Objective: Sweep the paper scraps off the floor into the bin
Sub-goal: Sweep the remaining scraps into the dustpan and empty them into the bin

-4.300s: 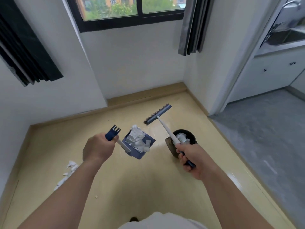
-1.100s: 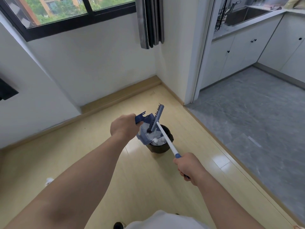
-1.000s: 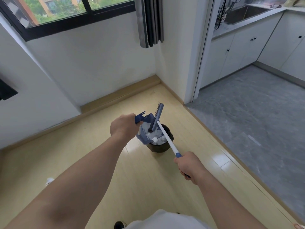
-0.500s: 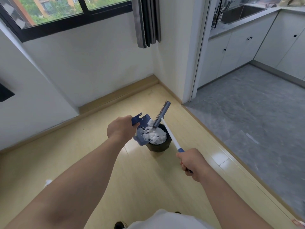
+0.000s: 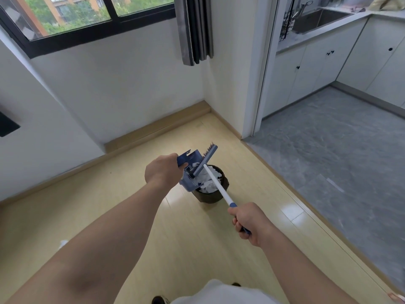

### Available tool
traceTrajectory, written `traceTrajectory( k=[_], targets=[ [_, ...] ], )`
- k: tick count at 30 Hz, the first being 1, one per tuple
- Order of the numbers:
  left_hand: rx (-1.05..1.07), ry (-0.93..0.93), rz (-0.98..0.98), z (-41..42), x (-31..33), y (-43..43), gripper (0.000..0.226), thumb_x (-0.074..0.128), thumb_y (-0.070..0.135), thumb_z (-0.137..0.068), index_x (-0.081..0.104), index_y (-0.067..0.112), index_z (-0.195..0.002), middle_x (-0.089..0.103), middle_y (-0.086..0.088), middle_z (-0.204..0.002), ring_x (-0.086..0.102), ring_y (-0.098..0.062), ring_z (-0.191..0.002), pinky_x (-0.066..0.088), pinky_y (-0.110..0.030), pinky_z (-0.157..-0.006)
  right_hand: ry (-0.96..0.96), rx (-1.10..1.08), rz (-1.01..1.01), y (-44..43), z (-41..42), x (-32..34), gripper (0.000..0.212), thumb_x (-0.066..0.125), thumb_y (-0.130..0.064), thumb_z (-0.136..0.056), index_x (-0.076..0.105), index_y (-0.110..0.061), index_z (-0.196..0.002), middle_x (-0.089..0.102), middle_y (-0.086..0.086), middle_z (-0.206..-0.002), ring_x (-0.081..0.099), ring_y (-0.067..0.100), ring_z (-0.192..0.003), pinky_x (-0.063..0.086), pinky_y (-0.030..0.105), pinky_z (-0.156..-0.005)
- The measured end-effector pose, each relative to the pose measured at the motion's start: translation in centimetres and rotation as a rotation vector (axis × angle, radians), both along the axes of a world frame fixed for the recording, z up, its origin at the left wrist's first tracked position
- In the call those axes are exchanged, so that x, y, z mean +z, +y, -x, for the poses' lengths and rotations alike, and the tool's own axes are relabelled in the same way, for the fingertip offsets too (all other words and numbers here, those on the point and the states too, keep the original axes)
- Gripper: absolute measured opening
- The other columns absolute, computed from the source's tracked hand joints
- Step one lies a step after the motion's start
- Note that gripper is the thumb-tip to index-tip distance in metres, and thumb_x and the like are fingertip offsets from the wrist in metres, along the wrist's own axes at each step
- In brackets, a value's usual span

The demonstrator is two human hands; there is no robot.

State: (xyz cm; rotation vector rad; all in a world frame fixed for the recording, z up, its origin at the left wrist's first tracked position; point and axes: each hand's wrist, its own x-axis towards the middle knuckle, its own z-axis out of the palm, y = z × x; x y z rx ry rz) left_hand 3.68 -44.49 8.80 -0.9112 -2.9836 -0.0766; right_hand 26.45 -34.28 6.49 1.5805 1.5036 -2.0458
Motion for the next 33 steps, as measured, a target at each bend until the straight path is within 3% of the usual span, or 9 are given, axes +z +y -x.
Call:
traceTrajectory(
  k=[8, 23, 33],
  targets=[
    [0.01, 0.005, 0.004, -0.1, -0.2, -0.1, 0.032, 0.048, 0.051, -0.096, 0.051, 0.023, -0.081, 0.058, 0.0, -0.077, 0.056, -0.027, -0.067, 0.033, -0.025, -0.052, -0.048, 0.079, -0.128, 0.4, -0.1, -1.9, 0.009, 0.054, -0.01, -0.093, 0.054, -0.008, -0.084, 0.043, 0.006, -0.063, 0.034, 0.015, -0.046, 0.025, 0.019, -0.041],
    [0.026, 0.003, 0.04, 1.0, -0.9, -0.1, 0.033, 0.046, 0.052, -0.096, 0.055, 0.022, -0.084, 0.06, 0.001, -0.077, 0.057, -0.026, -0.067, 0.04, -0.027, -0.054, -0.053, 0.046, -0.175, 1.9, 0.0, -1.9, 0.022, 0.054, -0.01, -0.091, 0.047, -0.011, -0.07, 0.04, 0.007, -0.061, 0.031, 0.016, -0.047, 0.023, 0.018, -0.043],
    [0.009, 0.008, 0.051, 1.4, -0.7, 0.2, 0.032, 0.047, 0.051, -0.097, 0.054, 0.023, -0.084, 0.06, 0.001, -0.077, 0.057, -0.026, -0.067, 0.038, -0.026, -0.053, 0.024, -0.052, 0.003, 1.8, 0.5, 0.4, 0.015, 0.056, -0.014, -0.096, 0.056, -0.009, -0.082, 0.045, 0.002, -0.058, 0.034, 0.007, -0.039, 0.021, 0.016, -0.038]
  ],
)
